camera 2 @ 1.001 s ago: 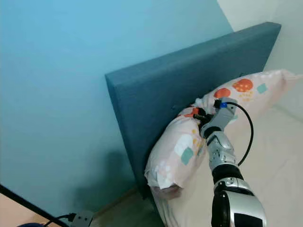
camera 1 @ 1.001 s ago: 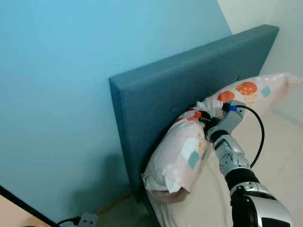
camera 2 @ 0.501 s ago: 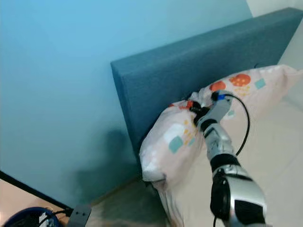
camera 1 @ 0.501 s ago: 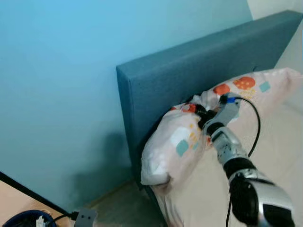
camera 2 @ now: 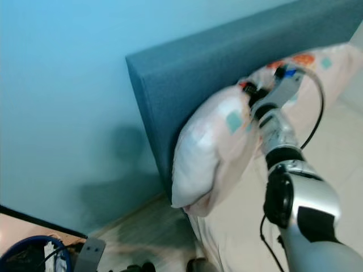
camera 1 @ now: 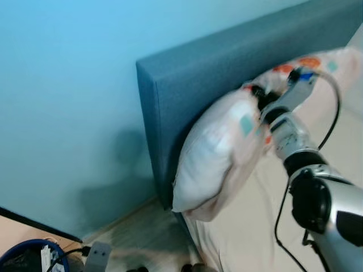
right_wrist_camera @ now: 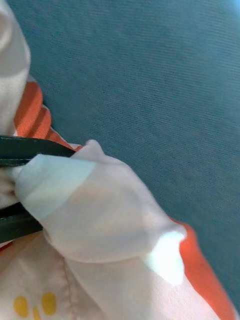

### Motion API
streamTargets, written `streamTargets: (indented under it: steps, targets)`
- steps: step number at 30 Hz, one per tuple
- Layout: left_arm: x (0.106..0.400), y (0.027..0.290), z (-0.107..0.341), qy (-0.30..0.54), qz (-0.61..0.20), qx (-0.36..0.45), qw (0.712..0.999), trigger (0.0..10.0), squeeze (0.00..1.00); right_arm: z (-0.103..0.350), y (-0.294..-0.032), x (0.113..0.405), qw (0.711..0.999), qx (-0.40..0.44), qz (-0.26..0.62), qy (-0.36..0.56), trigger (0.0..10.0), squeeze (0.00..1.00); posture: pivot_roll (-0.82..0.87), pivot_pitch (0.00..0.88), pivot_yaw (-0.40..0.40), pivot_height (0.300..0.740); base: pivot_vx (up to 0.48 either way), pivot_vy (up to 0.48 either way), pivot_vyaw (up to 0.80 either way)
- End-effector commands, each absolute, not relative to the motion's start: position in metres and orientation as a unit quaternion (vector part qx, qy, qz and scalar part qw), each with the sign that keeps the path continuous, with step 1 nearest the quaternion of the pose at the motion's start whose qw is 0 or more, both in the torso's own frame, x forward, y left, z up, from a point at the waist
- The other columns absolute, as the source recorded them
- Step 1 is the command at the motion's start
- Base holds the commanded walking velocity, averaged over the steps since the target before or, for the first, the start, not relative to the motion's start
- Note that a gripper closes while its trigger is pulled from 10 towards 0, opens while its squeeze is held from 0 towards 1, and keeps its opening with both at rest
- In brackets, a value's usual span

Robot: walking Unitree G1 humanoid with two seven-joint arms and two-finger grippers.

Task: Clean up the room

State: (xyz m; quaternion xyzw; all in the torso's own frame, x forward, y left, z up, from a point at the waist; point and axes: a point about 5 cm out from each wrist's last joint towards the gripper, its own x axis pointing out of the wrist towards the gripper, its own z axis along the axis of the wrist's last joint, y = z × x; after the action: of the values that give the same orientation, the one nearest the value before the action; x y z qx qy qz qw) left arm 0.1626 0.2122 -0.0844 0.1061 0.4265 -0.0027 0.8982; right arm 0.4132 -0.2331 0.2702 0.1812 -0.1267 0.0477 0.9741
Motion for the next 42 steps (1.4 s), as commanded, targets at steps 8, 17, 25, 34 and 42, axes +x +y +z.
streamTargets:
  steps: [8, 17, 25, 34, 42]
  targets:
    - [0.109, 0.212, -0.103, 0.489, -0.025, 0.107, 0.865, 10.0, 0.00, 0.291, -0.265, 0.402, 0.958, 0.189, 0.015, -0.214, 10.0, 0.00, 0.02, 0.391, -0.022, 0.740, 0.000, 0.000, 0.00]
    - [0.102, 0.213, -0.104, 0.487, -0.044, 0.116, 0.864, 10.0, 0.00, 0.163, -0.266, 0.376, 0.983, 0.164, -0.041, -0.065, 10.0, 0.00, 0.04, 0.399, 0.005, 0.740, 0.000, 0.000, 0.00]
    - [0.101, 0.216, -0.103, 0.490, -0.052, 0.126, 0.861, 10.0, 0.00, 0.113, -0.297, 0.345, 0.964, 0.167, -0.207, 0.016, 10.0, 0.00, 0.03, 0.386, 0.009, 0.740, 0.000, 0.000, 0.00]
    - [0.112, 0.213, -0.101, 0.484, -0.050, 0.121, 0.865, 10.0, 0.00, 0.079, -0.331, 0.310, 0.926, 0.075, -0.342, 0.139, 10.0, 0.00, 0.01, 0.350, 0.001, 0.740, 0.000, 0.000, 0.00]
    - [0.118, 0.210, -0.101, 0.481, -0.046, 0.112, 0.868, 10.0, 0.00, 0.064, -0.335, 0.297, 0.904, 0.035, -0.373, 0.204, 10.0, 0.00, 0.01, 0.321, -0.006, 0.740, 0.000, 0.000, 0.00]
